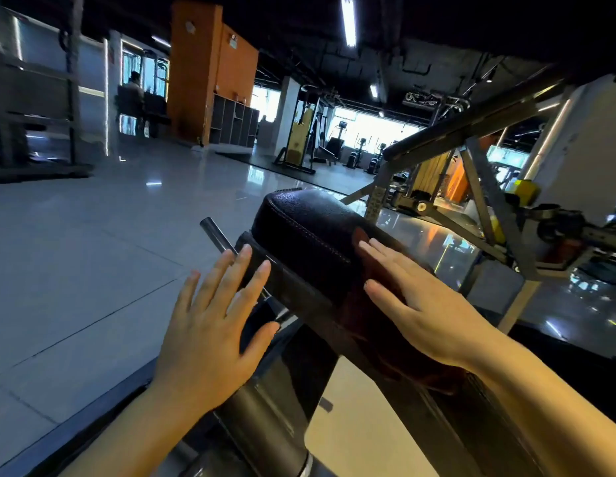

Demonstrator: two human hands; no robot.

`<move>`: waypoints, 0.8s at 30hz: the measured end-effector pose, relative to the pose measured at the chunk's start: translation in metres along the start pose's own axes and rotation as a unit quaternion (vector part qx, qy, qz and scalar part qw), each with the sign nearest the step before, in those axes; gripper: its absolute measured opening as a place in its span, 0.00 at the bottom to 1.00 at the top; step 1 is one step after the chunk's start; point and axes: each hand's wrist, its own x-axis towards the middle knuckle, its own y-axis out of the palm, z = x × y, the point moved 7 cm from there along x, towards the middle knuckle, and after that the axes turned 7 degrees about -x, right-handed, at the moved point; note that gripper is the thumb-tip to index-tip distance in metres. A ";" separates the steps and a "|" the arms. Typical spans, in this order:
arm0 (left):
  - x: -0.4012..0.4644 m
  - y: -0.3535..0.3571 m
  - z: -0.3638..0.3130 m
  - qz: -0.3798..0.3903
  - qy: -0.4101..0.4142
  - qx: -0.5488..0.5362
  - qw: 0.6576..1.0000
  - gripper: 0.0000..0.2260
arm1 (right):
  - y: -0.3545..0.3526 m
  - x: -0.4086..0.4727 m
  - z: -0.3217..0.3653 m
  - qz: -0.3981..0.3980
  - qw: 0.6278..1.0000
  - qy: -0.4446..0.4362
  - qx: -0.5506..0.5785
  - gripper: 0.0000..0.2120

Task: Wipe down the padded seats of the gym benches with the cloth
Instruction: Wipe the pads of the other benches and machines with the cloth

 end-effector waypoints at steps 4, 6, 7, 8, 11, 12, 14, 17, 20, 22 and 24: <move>0.004 0.012 0.002 0.055 0.020 0.023 0.998 0.31 | 0.001 0.034 0.010 0.008 1.000 0.029 0.006 0.31; 0.002 0.015 0.003 0.069 0.022 0.016 0.997 0.31 | 0.002 0.074 0.022 0.006 1.000 0.008 0.016 0.30; 0.002 0.015 0.003 0.072 0.021 0.010 0.997 0.31 | 0.004 0.100 0.027 0.016 0.999 -0.004 0.034 0.30; 0.002 0.014 0.004 0.072 0.019 0.008 0.997 0.31 | 0.005 0.125 0.030 0.029 0.998 -0.014 0.051 0.30; 0.001 0.013 0.006 0.067 0.016 0.003 0.998 0.29 | 0.006 0.176 0.021 0.058 0.996 -0.025 0.069 0.30; 0.000 0.013 0.007 0.066 0.013 0.000 0.998 0.28 | 0.007 0.183 0.011 0.063 0.995 -0.020 0.072 0.29; 0.000 0.012 0.009 0.066 0.005 -0.006 0.998 0.28 | 0.010 0.180 -0.016 0.069 0.993 0.004 0.092 0.29; 0.000 0.012 0.010 0.066 -0.005 -0.018 0.998 0.27 | 0.016 0.160 -0.050 0.066 0.987 0.046 0.140 0.29; 0.001 0.014 0.010 0.070 -0.002 -0.007 0.998 0.27 | 0.017 0.143 -0.052 0.068 0.989 0.068 0.115 0.32; 0.001 0.014 0.010 0.075 0.000 0.001 0.997 0.27 | 0.013 0.129 -0.033 0.063 0.993 0.054 0.087 0.41; 0.001 0.011 0.007 0.074 -0.005 0.000 0.997 0.26 | 0.007 0.109 -0.010 0.047 0.995 0.021 0.080 0.47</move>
